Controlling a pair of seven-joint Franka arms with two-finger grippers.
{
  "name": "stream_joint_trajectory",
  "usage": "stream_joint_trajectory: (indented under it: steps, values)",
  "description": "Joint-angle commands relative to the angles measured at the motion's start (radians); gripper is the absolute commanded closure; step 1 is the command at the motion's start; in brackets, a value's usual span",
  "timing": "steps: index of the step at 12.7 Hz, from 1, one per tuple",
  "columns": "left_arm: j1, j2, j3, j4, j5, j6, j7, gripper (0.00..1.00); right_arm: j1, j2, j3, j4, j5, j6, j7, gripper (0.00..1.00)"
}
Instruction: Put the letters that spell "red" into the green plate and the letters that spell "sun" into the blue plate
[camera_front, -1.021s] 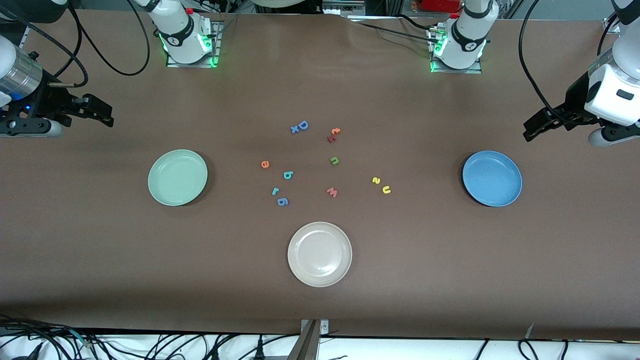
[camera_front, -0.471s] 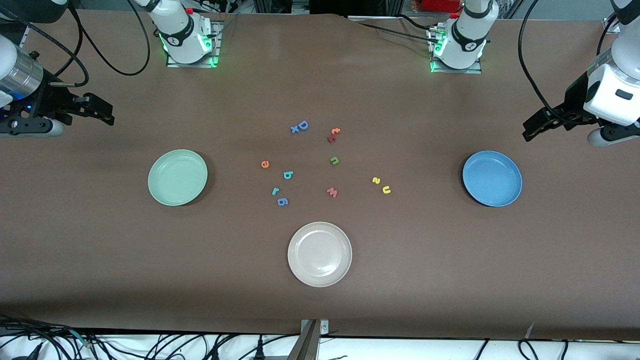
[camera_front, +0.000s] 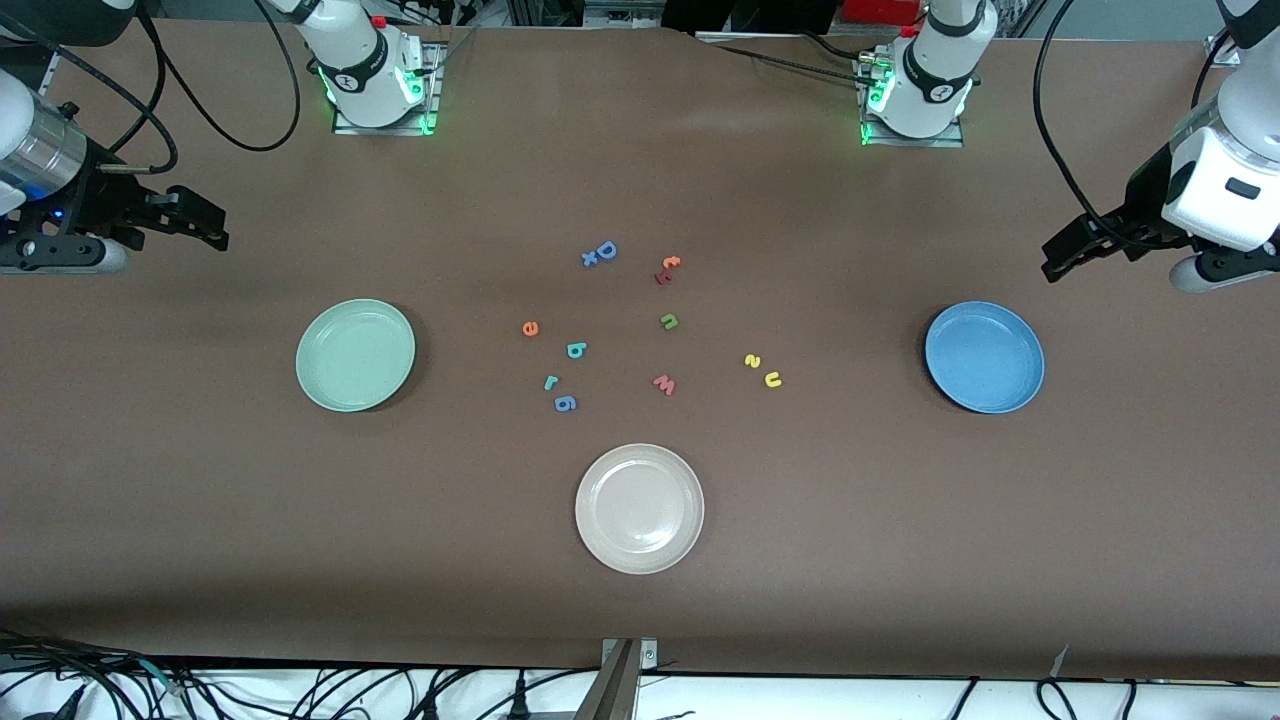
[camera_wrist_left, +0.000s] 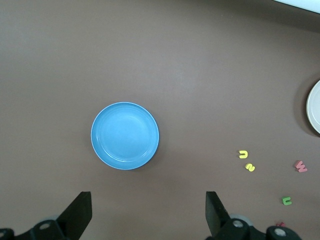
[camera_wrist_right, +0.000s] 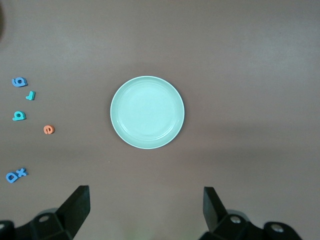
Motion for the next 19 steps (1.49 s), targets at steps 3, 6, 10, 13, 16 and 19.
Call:
stream_joint_trajectory:
  steps: [3, 6, 10, 13, 16, 19]
  values:
    - [0.004, 0.003, -0.001, 0.024, -0.015, -0.018, -0.004, 0.00, -0.008, 0.006, 0.007, 0.024, -0.004, -0.023, -0.013, 0.00]
    - [0.004, 0.003, -0.005, 0.024, -0.016, -0.018, -0.006, 0.00, -0.010, 0.006, 0.003, 0.024, -0.002, -0.023, -0.013, 0.00]
    - [0.004, 0.003, -0.005, 0.024, -0.016, -0.018, -0.006, 0.00, -0.007, 0.009, 0.004, 0.024, -0.013, -0.027, -0.006, 0.00]
    - [0.004, 0.003, -0.002, 0.024, -0.016, -0.018, -0.006, 0.00, -0.004, 0.038, 0.006, 0.019, -0.004, -0.047, 0.004, 0.00]
    - [0.004, 0.003, 0.001, 0.024, -0.015, -0.019, -0.004, 0.00, 0.039, 0.090, 0.012, 0.015, 0.004, -0.063, 0.010, 0.00]
    - [0.004, 0.003, 0.001, 0.024, -0.016, -0.018, -0.006, 0.00, 0.101, 0.188, 0.012, 0.018, 0.045, -0.018, 0.011, 0.00]
